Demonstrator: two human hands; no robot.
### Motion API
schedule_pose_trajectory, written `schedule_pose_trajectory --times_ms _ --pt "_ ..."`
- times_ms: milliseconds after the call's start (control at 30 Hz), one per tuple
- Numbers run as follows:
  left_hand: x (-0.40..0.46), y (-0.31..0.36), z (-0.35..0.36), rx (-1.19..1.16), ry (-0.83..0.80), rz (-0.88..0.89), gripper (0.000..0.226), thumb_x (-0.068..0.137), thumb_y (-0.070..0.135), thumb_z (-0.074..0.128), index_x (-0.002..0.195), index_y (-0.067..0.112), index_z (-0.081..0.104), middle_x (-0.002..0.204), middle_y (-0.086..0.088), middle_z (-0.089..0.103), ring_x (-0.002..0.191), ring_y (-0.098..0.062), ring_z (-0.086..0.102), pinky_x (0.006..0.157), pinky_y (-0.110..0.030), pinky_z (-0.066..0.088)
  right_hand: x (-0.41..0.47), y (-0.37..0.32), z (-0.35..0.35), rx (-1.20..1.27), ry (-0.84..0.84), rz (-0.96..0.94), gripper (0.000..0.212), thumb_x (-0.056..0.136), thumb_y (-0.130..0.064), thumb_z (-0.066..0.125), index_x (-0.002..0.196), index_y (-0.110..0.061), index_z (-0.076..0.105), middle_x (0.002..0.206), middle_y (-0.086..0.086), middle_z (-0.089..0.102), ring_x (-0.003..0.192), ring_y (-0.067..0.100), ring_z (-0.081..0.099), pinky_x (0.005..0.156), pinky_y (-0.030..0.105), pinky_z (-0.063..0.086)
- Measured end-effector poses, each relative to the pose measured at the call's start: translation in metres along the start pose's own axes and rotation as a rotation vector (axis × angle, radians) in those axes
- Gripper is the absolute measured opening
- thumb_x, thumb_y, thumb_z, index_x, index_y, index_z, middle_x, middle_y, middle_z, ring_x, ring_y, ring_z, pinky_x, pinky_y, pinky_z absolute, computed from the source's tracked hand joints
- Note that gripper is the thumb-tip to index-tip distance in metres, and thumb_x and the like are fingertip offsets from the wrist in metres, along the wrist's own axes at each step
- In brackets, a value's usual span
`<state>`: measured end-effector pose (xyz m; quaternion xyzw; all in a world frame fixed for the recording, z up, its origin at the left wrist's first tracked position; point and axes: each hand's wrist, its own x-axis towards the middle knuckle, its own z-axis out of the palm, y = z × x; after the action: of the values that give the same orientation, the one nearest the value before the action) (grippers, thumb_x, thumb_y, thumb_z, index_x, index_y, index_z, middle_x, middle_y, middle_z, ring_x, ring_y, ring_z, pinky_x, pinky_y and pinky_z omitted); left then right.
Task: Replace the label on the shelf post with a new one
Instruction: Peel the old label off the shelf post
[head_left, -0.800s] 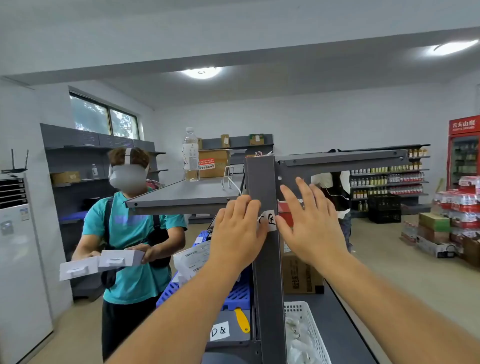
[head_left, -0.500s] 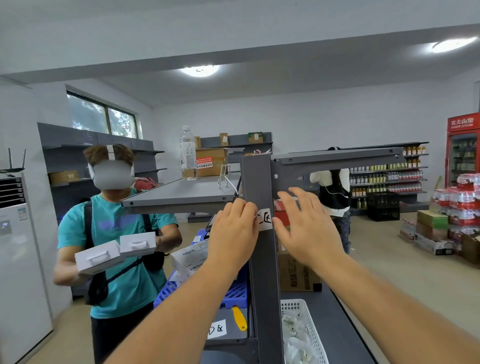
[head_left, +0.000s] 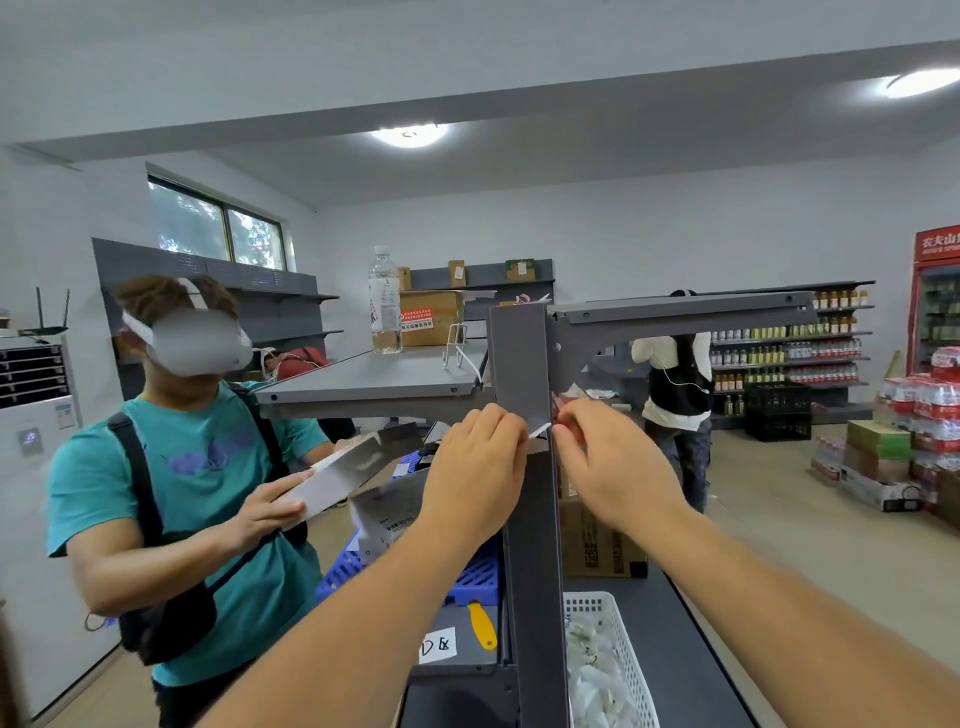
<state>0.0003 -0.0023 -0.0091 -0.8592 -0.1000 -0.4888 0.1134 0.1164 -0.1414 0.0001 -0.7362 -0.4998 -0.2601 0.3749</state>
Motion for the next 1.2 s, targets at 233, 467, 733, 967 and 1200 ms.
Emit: schedule_pose_trajectory --times_ms 233,467,733,967,1200 --pt "-0.014 0.002 0.000 -0.024 0.026 0.055 0.014 0.099 0.021 0.053 0.098 0.014 0.064 0.095 -0.004 0.062 0.082 -0.023 0.055 0.071 -0.038 0.051 -0.004 0.001 0.009 0.591 -0.104 0.392 0.021 0.105 -0.026 0.052 0.093 -0.018 0.068 0.080 0.003 0.072 0.068 0.016 0.064 0.060 0.035 0.056" --pt "-0.017 0.017 0.000 -0.122 0.083 0.084 0.012 0.100 0.018 0.055 0.099 0.011 0.065 0.098 -0.006 0.062 0.081 -0.026 0.055 0.070 -0.040 0.050 -0.005 -0.001 0.008 0.849 -0.154 0.484 0.025 0.105 -0.029 0.057 0.104 -0.016 0.079 0.101 0.006 0.078 0.086 0.024 0.075 0.059 0.028 0.057" --pt "-0.015 0.029 -0.008 -0.321 0.044 -0.060 0.010 0.099 0.016 0.063 0.107 0.016 0.068 0.111 0.001 0.057 0.093 -0.016 0.057 0.075 -0.032 0.055 -0.005 0.003 0.007 1.097 -0.154 0.518 0.016 0.100 -0.022 0.067 0.104 -0.015 0.082 0.110 0.015 0.078 0.094 0.021 0.068 0.072 0.034 0.054" --pt "-0.009 0.046 -0.016 -0.655 0.018 -0.365 0.011 0.097 0.019 0.069 0.106 0.024 0.069 0.102 0.013 0.070 0.097 0.000 0.066 0.087 -0.023 0.057 -0.005 0.008 0.006 1.165 -0.139 0.519 0.014 0.097 -0.016 0.072 0.104 -0.009 0.082 0.091 0.004 0.075 0.082 0.015 0.061 0.066 0.027 0.049" --pt "-0.006 0.050 -0.017 -0.645 0.034 -0.376 0.014 0.095 0.016 0.071 0.106 0.024 0.075 0.096 0.013 0.072 0.091 -0.004 0.066 0.082 -0.022 0.056 -0.006 0.010 0.001 1.123 -0.111 0.510 0.005 0.094 -0.014 0.075 0.091 -0.016 0.077 0.090 0.005 0.074 0.079 0.016 0.063 0.066 0.028 0.050"
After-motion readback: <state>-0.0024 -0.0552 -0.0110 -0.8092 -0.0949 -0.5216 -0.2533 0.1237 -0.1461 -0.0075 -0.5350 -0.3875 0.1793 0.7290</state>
